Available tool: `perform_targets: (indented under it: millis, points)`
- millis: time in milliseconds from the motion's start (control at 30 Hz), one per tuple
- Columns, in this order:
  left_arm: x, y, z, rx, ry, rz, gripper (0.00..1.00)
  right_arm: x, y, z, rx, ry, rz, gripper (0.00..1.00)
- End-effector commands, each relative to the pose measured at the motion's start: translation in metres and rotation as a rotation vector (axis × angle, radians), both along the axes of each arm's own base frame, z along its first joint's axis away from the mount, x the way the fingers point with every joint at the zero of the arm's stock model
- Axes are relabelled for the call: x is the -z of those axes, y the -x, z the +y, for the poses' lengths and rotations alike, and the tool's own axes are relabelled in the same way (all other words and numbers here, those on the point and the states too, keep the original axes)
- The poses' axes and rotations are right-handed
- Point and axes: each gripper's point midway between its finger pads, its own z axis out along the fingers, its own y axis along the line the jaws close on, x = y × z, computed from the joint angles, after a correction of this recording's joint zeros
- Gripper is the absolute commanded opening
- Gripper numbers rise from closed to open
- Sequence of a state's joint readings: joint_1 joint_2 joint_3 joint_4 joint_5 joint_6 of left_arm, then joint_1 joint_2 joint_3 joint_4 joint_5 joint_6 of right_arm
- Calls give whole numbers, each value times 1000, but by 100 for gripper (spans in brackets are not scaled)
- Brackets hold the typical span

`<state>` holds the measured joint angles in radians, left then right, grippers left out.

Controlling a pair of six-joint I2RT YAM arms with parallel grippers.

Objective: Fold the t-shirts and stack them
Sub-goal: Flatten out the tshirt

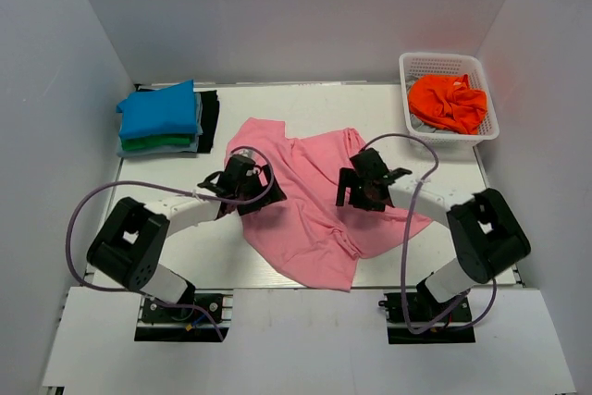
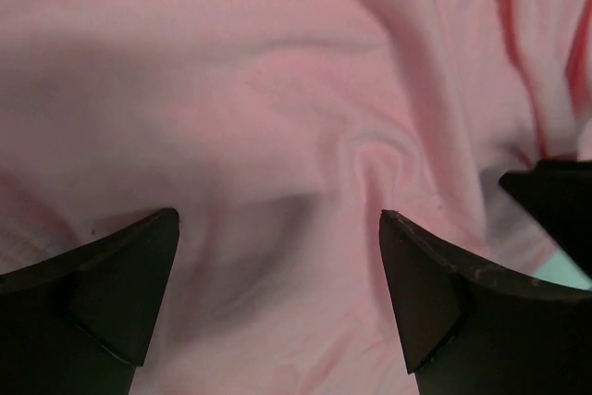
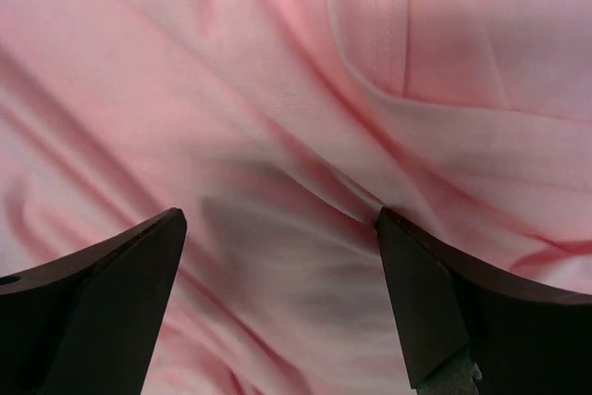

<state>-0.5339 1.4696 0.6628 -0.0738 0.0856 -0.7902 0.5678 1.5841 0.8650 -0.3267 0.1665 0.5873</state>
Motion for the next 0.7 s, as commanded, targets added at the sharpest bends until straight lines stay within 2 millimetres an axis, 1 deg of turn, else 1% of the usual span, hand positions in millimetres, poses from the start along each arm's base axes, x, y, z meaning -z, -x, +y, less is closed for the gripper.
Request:
perform_targets:
  millis: [0, 33, 67, 100, 133, 167, 200, 233, 267, 300, 367, 400, 433, 467, 500, 533, 567, 600, 633, 667]
  points:
    - [27, 6, 19, -52, -95, 112, 100, 15, 50, 16, -80, -160, 127, 90]
    - [35, 7, 31, -78, -159, 120, 100, 24, 67, 12, -87, -174, 150, 90]
    - [40, 5, 46, -122, -218, 131, 100, 24, 74, 15, -99, -202, 166, 90]
    - [42, 8, 63, -170, -290, 158, 100, 17, 78, 21, -116, -232, 144, 90]
    - [42, 5, 79, -224, -352, 154, 100, 20, 86, 19, -113, -227, 158, 90]
    - [41, 4, 86, -246, -374, 159, 100, 21, 94, 17, -121, -226, 172, 88]
    - [38, -2, 96, -270, -391, 158, 100, 13, 99, 21, -148, -244, 152, 88]
    - [39, 1, 105, -289, -410, 178, 100, 12, 105, 22, -166, -243, 159, 88]
    - [36, -4, 107, -288, -403, 172, 100, 10, 109, 23, -176, -248, 159, 88]
    - [40, -7, 113, -300, -396, 187, 100, 0, 114, 29, -205, -267, 141, 88]
    - [41, -18, 117, -315, -381, 190, 100, -7, 119, 34, -227, -289, 124, 88]
    - [50, -21, 125, -312, -396, 223, 100, -12, 121, 39, -244, -313, 114, 88]
    - [44, -34, 126, -321, -402, 210, 100, -14, 122, 41, -248, -320, 111, 88]
    - [43, -39, 128, -322, -428, 209, 100, -16, 122, 43, -254, -322, 98, 90]
    - [42, -40, 135, -312, -460, 227, 100, -14, 119, 39, -237, -302, 87, 90]
    - [30, -53, 131, -306, -452, 195, 100, -15, 115, 37, -225, -287, 72, 90]
    - [23, -57, 128, -285, -442, 177, 100, -19, 113, 35, -222, -262, 73, 90]
    - [13, -61, 125, -245, -451, 137, 100, -18, 98, 24, -187, -182, 16, 90]
    - [1, -69, 120, -228, -423, 88, 100, -30, 85, 26, -173, -174, -26, 90]
    - [-25, -72, 110, -196, -379, 12, 100, -41, 73, 20, -152, -115, -67, 90]
